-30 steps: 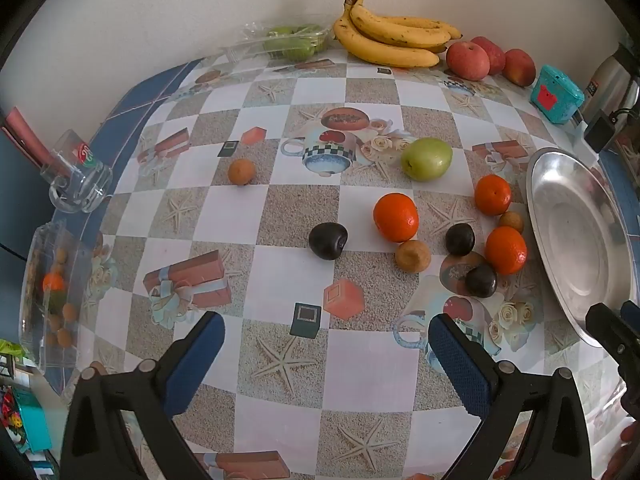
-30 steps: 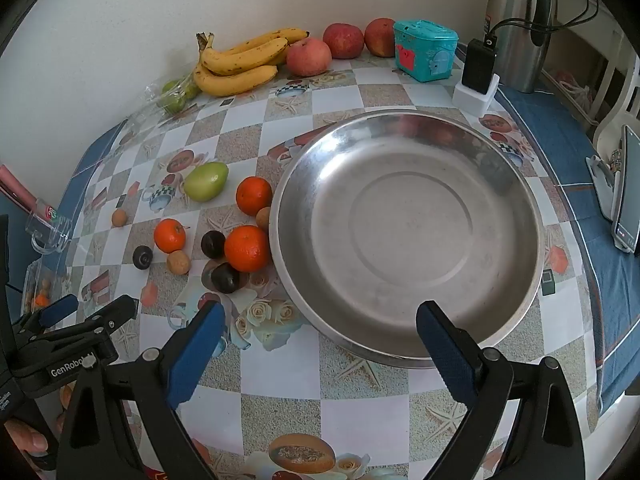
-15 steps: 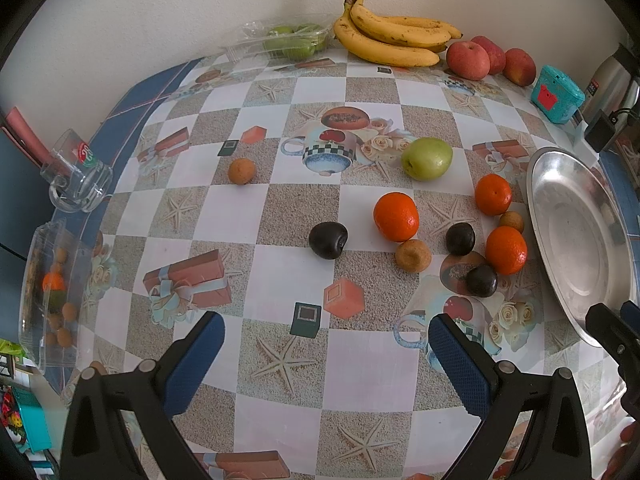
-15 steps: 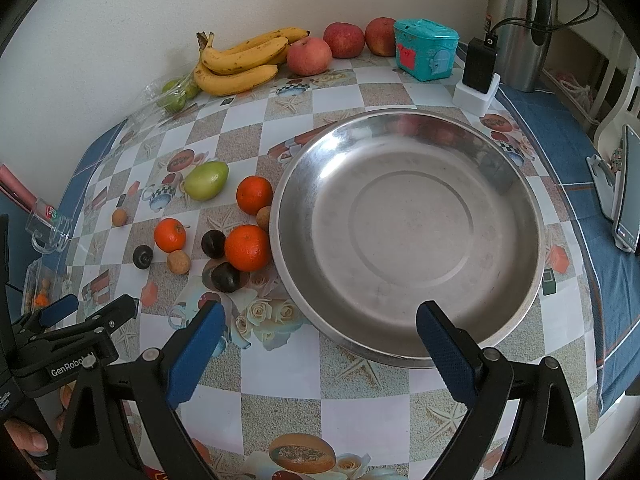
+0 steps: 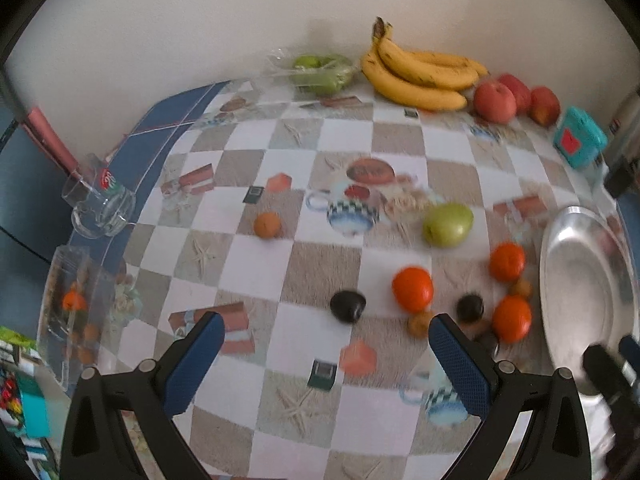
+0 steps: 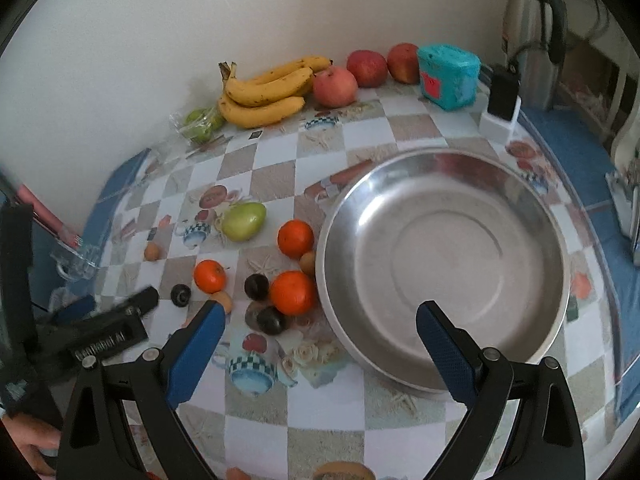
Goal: Organize fruits
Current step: 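Move the right tool toward the dark plum beside the large orange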
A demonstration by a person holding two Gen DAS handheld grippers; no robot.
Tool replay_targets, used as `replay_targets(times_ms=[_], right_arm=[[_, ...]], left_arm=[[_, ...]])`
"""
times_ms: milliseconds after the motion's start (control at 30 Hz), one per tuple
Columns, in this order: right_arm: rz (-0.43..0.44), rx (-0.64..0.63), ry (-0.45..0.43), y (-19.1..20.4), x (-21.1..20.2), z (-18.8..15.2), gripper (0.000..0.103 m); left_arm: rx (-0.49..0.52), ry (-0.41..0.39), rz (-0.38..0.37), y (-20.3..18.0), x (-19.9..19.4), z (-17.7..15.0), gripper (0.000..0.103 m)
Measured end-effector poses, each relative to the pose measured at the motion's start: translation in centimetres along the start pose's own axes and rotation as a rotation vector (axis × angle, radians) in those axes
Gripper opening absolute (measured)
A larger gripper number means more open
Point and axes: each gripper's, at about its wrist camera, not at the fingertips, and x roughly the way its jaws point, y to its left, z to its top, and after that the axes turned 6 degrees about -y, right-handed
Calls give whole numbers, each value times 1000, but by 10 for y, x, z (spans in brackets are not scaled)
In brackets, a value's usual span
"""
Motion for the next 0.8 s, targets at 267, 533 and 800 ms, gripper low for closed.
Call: replay_targets(times_ms=[267,533,800], right_arm=[[19,-8,52,14,29,10,97],[16,-11,78,30,54,23,95],[40,-69,84,46,70,33,85]], left_arm=[[-67,-6,-25,-1,20,18,103],[-127,-39,-29,16,32,37,103],[-169,-34,-64,25,40,43,103]])
